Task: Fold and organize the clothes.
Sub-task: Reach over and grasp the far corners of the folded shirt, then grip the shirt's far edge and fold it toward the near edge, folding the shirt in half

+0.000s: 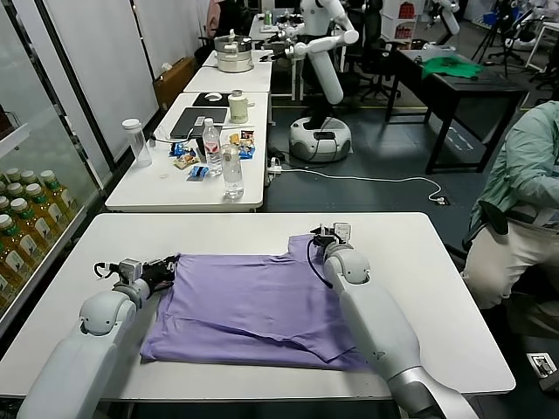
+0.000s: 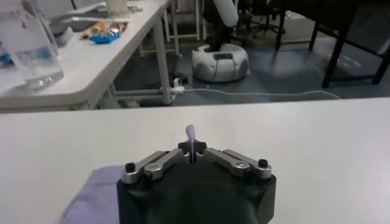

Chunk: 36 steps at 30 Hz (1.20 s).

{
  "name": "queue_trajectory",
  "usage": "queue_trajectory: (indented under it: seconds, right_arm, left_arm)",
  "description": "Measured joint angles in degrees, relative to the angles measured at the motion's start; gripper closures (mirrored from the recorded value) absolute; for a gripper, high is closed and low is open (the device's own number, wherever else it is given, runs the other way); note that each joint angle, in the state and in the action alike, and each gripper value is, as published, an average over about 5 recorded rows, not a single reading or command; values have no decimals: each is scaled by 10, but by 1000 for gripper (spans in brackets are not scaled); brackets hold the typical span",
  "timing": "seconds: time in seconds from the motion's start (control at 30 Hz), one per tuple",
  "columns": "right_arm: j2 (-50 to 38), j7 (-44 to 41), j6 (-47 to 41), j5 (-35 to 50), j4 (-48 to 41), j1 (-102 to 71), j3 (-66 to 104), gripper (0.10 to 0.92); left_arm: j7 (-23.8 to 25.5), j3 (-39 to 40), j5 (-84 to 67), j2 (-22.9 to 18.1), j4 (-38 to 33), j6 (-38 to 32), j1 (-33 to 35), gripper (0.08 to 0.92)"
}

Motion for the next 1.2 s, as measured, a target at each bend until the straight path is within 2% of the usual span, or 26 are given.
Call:
queue_trajectory:
  seconds: [0.27, 0.43, 0.73, 0.97, 1.07, 1.2]
  right_arm:
    - [-80, 15, -27, 35, 179, -99, 16, 914]
    - [-111, 17, -32, 43, 262, -167, 29, 914]
    - [-145, 22, -36, 43, 364, -266, 49, 914]
    - [-164, 17, -35, 32, 408, -323, 66, 914]
    - [-170, 13, -37, 25, 420, -342, 70, 884]
    - [-174, 9, -40, 16, 437, -366, 76, 780]
  left_arm:
    - [-30, -29, -43, 23, -86, -9, 66, 911]
    - [-38, -53, -56, 30, -127, -21, 117, 911]
    - [-43, -84, -62, 30, -174, -38, 191, 911]
    - [-36, -101, -57, 32, -200, -32, 229, 911]
    - [-26, -111, -44, 33, -215, -13, 244, 911]
    - [-21, -122, -20, 33, -231, 17, 261, 853]
